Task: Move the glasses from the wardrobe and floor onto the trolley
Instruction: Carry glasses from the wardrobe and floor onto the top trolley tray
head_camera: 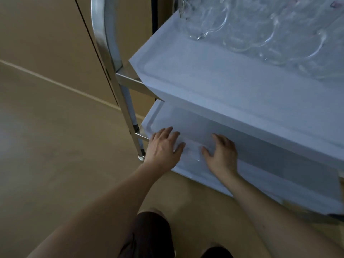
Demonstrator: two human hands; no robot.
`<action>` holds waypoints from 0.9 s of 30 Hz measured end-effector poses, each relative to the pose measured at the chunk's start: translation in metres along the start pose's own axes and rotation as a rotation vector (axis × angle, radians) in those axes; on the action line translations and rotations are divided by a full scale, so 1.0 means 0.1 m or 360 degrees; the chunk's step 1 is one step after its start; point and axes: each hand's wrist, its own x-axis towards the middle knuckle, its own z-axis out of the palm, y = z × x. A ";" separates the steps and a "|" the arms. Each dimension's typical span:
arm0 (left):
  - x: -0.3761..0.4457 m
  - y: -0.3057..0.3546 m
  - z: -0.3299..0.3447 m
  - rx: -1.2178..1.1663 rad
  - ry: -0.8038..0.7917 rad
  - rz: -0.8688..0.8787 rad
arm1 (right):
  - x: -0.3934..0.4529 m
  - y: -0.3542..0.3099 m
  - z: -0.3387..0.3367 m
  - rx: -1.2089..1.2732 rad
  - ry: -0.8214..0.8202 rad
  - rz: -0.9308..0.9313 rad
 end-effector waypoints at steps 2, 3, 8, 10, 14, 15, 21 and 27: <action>-0.20 0.11 -0.17 0.0030 -0.0074 -0.0040 | -0.18 -0.04 -0.16 -0.0021 -0.0144 0.0048; -0.30 0.18 -0.27 0.0037 -0.0101 -0.0056 | -0.28 -0.07 -0.25 -0.0017 -0.0194 0.0060; -0.73 0.62 -0.85 0.0059 -0.0192 -0.0100 | -0.74 -0.28 -0.83 0.0025 -0.0331 0.0099; -0.89 0.84 -1.10 0.0054 -0.0214 -0.0116 | -0.92 -0.38 -1.14 0.0049 -0.0351 0.0134; -1.19 1.38 -1.66 0.0059 -0.0258 -0.0089 | -1.26 -0.53 -1.89 0.0080 -0.0343 0.0183; -1.26 1.53 -1.80 0.0065 -0.0261 -0.0076 | -1.34 -0.56 -2.09 0.0084 -0.0329 0.0198; -1.42 2.44 -2.66 0.0121 -0.0177 0.0174 | -1.71 -0.65 -3.36 0.0127 -0.0130 0.0205; -1.14 3.49 -3.23 0.0145 -0.0037 0.0569 | -1.76 -0.53 -4.47 0.0081 0.0138 0.0296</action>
